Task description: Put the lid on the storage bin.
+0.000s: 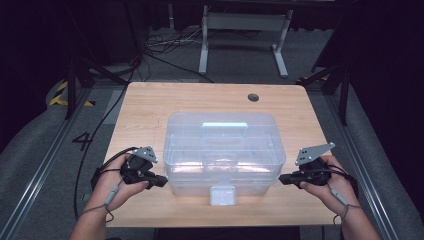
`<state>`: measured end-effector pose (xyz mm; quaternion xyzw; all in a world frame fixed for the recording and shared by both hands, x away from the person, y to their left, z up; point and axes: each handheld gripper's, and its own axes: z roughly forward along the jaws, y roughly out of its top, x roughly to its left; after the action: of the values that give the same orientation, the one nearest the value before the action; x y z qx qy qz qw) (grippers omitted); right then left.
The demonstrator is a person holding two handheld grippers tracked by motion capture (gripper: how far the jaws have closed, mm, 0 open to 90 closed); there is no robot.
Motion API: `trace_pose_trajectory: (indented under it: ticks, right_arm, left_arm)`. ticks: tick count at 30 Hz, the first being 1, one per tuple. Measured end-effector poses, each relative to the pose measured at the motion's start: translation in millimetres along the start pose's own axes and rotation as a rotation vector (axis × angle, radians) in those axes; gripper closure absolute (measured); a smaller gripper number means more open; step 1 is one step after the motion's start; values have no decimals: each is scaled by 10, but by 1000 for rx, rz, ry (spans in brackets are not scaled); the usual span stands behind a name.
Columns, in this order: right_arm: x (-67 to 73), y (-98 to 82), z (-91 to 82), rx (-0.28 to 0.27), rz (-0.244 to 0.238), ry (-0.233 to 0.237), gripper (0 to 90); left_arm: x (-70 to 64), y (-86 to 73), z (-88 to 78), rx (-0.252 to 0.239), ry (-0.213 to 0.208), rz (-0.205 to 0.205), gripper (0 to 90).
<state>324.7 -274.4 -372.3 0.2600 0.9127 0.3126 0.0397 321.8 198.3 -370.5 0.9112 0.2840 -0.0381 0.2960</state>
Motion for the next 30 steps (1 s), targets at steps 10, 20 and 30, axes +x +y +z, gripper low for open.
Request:
trace_pose_trajectory:
  ticks: [10,20,30]
  right_arm:
    - [-7,-7,37,20,1,8,900]
    - [-16,1,44,37,-6,31,897]
    - [-97,63,-122,12,-25,60,875]
  left_arm:
    - [1,0,18,26,-9,6,892]
    - [-34,-33,-9,6,-1,3,881]
    - [-84,-102,-225,-53,56,-26,856]
